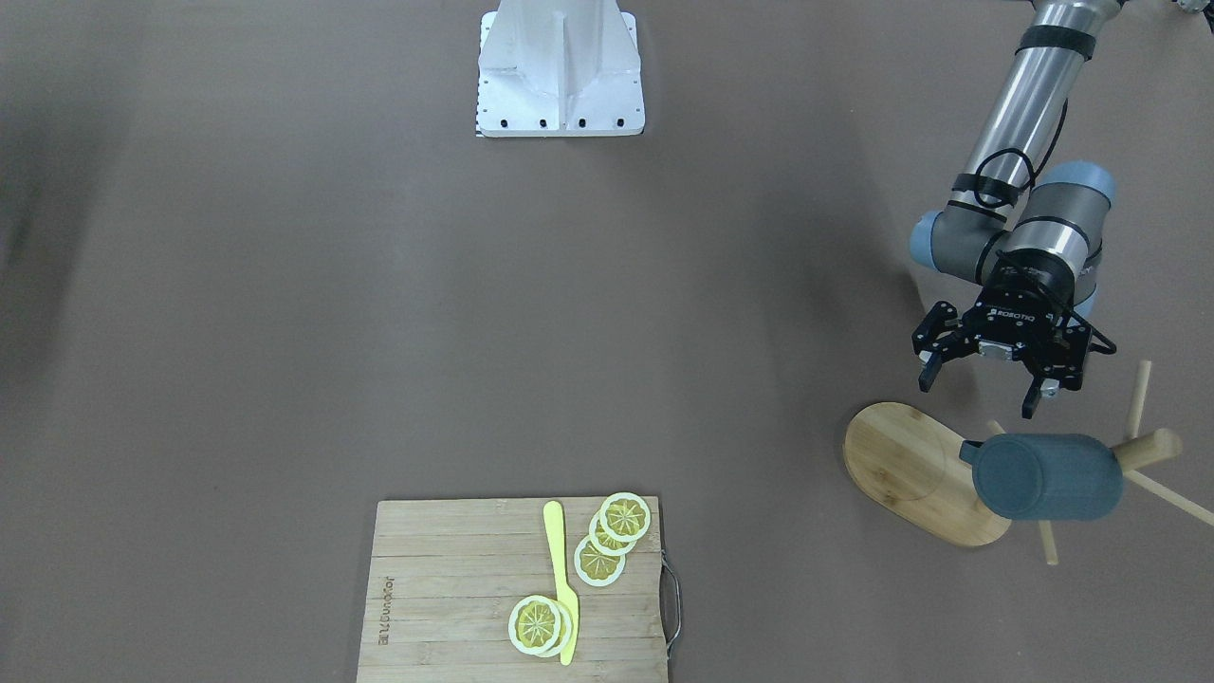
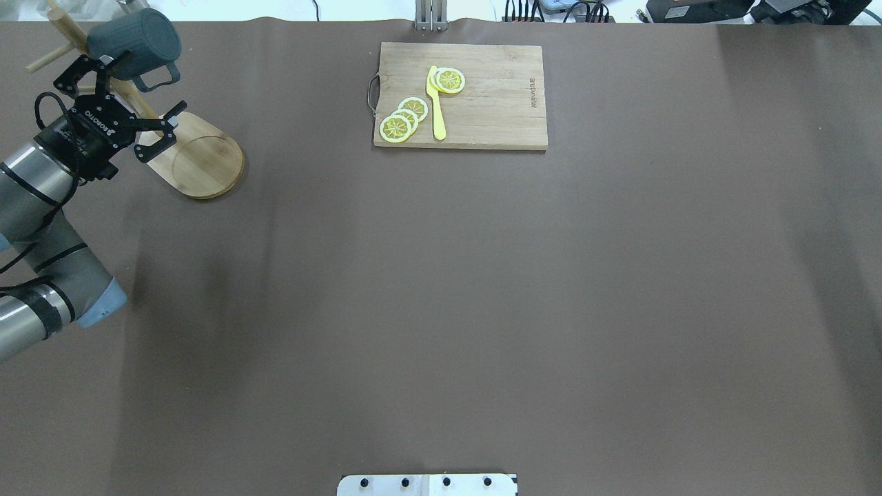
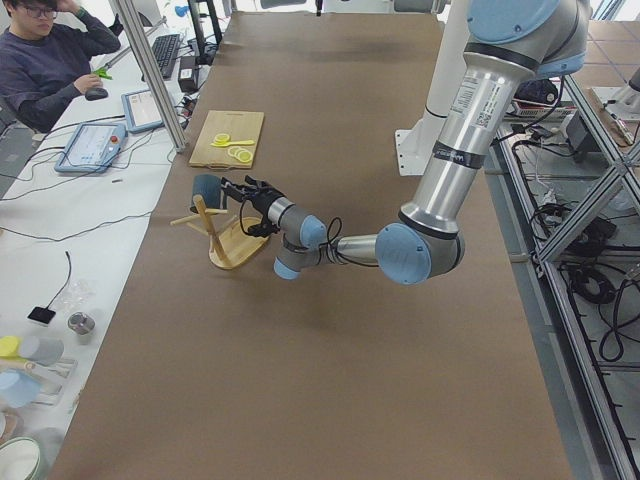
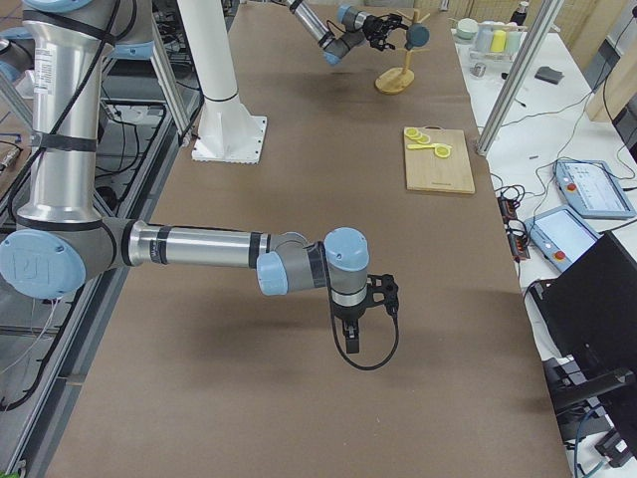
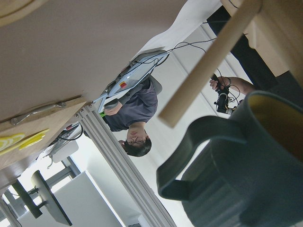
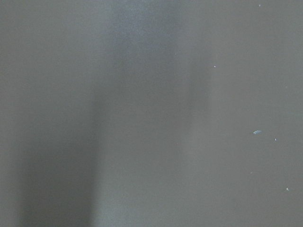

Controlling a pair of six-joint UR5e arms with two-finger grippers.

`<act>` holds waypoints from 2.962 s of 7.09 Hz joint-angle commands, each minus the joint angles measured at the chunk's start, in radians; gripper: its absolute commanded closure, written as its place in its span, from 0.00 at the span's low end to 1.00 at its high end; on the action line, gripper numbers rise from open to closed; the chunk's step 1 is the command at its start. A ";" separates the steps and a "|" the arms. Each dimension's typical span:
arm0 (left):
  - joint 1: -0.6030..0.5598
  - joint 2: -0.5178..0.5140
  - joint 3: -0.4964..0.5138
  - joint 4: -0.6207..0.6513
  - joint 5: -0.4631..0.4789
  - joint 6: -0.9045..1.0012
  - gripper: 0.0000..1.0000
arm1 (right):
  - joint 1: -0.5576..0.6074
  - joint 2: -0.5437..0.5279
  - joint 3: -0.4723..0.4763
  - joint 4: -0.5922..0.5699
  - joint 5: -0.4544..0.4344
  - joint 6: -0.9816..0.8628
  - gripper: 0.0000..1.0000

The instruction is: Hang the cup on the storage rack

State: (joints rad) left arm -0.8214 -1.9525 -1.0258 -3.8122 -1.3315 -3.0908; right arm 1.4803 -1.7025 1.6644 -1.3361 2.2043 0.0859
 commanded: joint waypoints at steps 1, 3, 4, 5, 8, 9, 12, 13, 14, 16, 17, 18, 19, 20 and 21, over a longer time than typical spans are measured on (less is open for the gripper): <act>0.002 0.004 -0.086 0.006 0.009 0.086 0.01 | 0.000 0.001 0.000 0.000 0.000 0.000 0.00; 0.046 0.029 -0.164 0.000 0.000 0.306 0.01 | 0.000 0.001 0.000 0.000 0.000 0.000 0.00; 0.079 0.035 -0.206 0.002 0.000 0.419 0.01 | 0.000 0.001 0.000 0.000 0.000 0.000 0.00; 0.138 0.049 -0.232 0.003 0.000 0.592 0.01 | 0.000 0.001 0.000 0.000 0.000 0.000 0.00; 0.228 0.093 -0.299 0.009 -0.002 0.980 0.01 | 0.000 0.001 0.000 0.000 0.000 0.000 0.00; 0.234 0.118 -0.325 0.031 -0.030 1.127 0.01 | 0.000 0.001 0.000 0.000 0.002 0.000 0.00; 0.234 0.275 -0.657 0.346 -0.115 1.456 0.01 | 0.000 0.000 0.000 0.000 0.002 0.000 0.00; 0.234 0.312 -0.698 0.392 -0.126 1.623 0.01 | 0.000 -0.002 0.000 0.000 0.002 0.000 0.00; 0.234 0.328 -0.697 0.408 -0.139 1.740 0.01 | 0.000 -0.003 0.000 0.000 0.002 0.000 0.00; 0.229 0.340 -0.715 0.558 -0.144 2.032 0.01 | 0.000 -0.003 0.000 0.000 0.002 0.000 0.00; 0.228 0.369 -0.715 0.592 -0.146 2.160 0.01 | 0.000 -0.003 -0.002 0.000 0.002 0.000 0.00; 0.219 0.395 -0.718 0.642 -0.147 2.249 0.01 | 0.000 -0.003 -0.003 -0.002 0.002 0.000 0.00; 0.214 0.412 -0.743 0.731 -0.152 2.367 0.01 | 0.000 -0.003 -0.003 -0.002 0.002 0.000 0.00; 0.209 0.434 -0.772 0.819 -0.152 2.491 0.01 | 0.000 -0.003 -0.002 0.000 0.002 0.000 0.00; 0.177 0.449 -0.772 0.883 -0.152 2.558 0.01 | 0.000 -0.003 -0.003 0.000 0.002 0.000 0.00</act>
State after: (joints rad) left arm -0.6183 -1.5240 -1.7862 -3.0140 -1.4828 -0.6358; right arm 1.4803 -1.7058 1.6619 -1.3365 2.2059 0.0859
